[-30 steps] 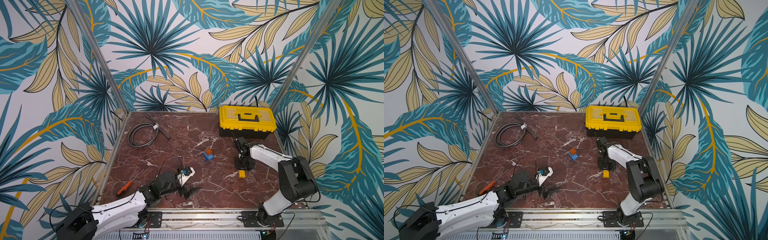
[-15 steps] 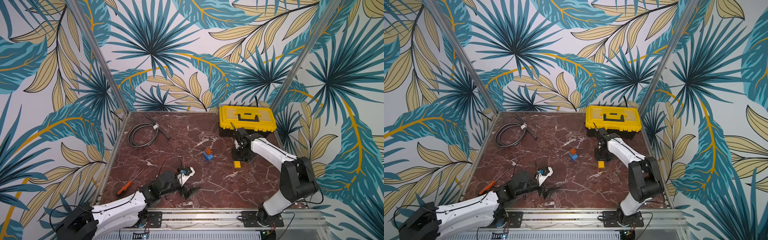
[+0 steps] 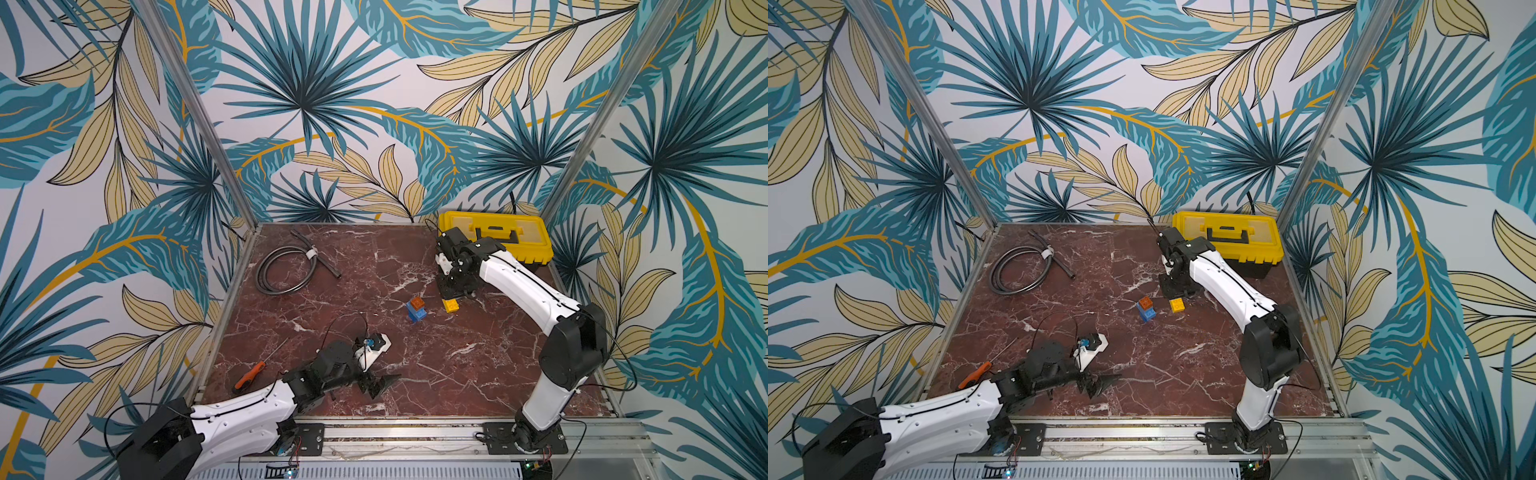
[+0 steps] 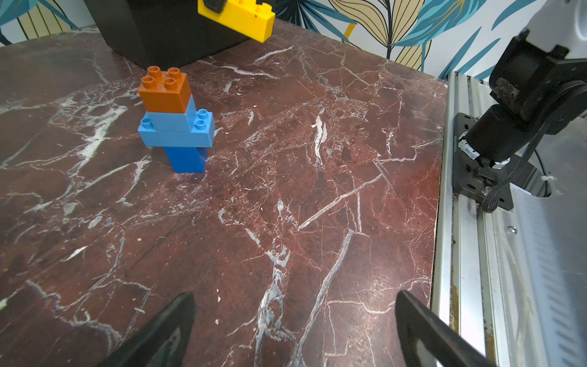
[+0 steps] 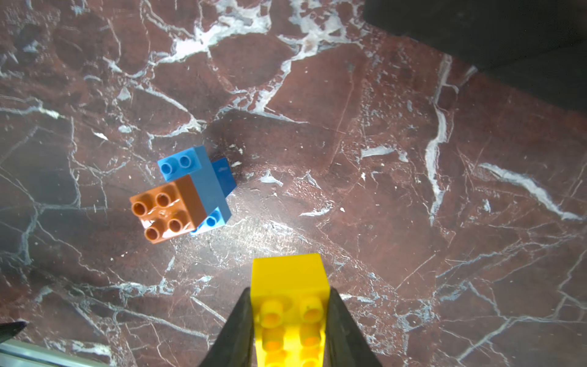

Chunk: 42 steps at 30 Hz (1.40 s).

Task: Assemble the letter f with lego
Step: Pick up the lego brick from the center of the board, then assemble the lego brick with the lego brick.

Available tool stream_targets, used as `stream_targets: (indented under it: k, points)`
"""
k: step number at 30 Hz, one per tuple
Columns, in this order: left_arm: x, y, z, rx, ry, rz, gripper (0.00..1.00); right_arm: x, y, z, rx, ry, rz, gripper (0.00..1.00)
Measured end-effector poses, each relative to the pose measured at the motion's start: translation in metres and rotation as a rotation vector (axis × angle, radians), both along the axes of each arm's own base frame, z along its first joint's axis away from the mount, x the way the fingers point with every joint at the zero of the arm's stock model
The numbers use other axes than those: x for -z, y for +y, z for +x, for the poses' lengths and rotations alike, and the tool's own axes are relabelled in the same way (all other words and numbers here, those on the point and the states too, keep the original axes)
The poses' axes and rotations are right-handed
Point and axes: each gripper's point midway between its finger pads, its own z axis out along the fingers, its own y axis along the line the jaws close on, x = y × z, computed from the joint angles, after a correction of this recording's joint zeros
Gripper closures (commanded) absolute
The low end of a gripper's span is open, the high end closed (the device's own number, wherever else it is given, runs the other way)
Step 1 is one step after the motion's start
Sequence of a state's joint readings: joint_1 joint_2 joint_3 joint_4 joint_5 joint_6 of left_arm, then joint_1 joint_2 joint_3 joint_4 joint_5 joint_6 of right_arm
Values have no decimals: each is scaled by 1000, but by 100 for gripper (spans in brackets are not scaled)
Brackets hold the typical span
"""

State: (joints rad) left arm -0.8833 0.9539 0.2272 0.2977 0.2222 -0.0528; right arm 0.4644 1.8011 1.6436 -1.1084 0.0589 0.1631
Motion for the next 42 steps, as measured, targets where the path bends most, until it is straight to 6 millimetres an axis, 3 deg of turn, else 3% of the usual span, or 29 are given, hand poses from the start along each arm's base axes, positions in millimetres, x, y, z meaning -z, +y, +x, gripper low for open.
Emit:
stream_targets:
  k: [17,42]
  points:
    - [-7,0,1,-7,-14,-19,1,-4,47,9,-169,45,-106,74]
    - [-7,2,4,-28,-19,-15,0,8,80,-2,-266,84,-176,74]
